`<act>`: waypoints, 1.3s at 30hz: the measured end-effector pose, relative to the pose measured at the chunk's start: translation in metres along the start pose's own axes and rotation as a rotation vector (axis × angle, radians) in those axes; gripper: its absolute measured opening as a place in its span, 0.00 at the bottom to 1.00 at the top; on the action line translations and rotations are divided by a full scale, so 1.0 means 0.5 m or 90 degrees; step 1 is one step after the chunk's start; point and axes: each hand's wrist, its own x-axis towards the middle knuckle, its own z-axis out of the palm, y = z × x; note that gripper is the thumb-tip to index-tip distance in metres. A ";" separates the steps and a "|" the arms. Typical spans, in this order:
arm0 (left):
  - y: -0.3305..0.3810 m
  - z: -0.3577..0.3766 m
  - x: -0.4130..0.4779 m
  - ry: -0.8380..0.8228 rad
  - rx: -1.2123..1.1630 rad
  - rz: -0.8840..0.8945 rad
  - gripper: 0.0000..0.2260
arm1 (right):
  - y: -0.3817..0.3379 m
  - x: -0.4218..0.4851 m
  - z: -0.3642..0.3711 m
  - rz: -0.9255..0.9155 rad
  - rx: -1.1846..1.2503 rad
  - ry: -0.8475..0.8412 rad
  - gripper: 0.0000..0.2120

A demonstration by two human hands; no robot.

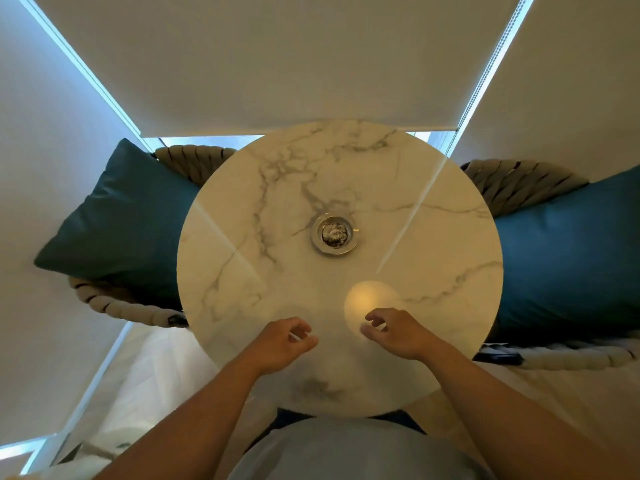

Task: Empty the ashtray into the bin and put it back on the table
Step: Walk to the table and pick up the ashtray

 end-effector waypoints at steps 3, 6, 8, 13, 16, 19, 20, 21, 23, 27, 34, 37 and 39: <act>-0.017 -0.040 0.034 -0.026 -0.004 0.018 0.17 | -0.026 0.020 0.004 0.023 -0.005 0.023 0.24; -0.027 -0.087 0.083 -0.025 0.003 0.050 0.16 | -0.060 0.050 0.005 0.044 0.016 0.067 0.23; -0.027 -0.116 0.120 -0.013 -0.001 0.066 0.16 | -0.081 0.074 0.002 0.060 0.039 0.097 0.23; -0.008 -0.152 0.190 -0.003 -0.019 0.079 0.16 | -0.106 0.117 -0.026 0.076 0.076 0.138 0.21; 0.009 -0.164 0.237 0.001 -0.022 0.073 0.17 | -0.104 0.158 -0.057 0.082 0.122 0.153 0.19; 0.023 -0.166 0.278 0.030 -0.024 0.053 0.19 | -0.095 0.200 -0.083 0.090 0.204 0.154 0.16; 0.024 -0.168 0.285 0.038 -0.023 0.047 0.21 | -0.097 0.209 -0.087 0.093 0.237 0.160 0.14; 0.027 -0.169 0.298 0.045 -0.022 0.040 0.23 | -0.097 0.223 -0.095 0.097 0.272 0.168 0.13; 0.033 -0.170 0.327 0.059 -0.018 0.027 0.29 | -0.094 0.252 -0.112 0.109 0.331 0.180 0.10; 0.037 -0.173 0.377 0.091 -0.023 0.026 0.39 | -0.094 0.309 -0.131 0.135 0.403 0.201 0.07; 0.065 -0.176 0.436 0.067 0.041 0.053 0.52 | -0.100 0.381 -0.139 0.168 0.380 0.241 0.06; 0.083 -0.174 0.444 0.063 0.064 0.064 0.49 | -0.104 0.400 -0.138 0.162 0.354 0.253 0.05; 0.090 -0.173 0.444 0.062 0.080 0.057 0.50 | -0.106 0.408 -0.139 0.160 0.329 0.260 0.05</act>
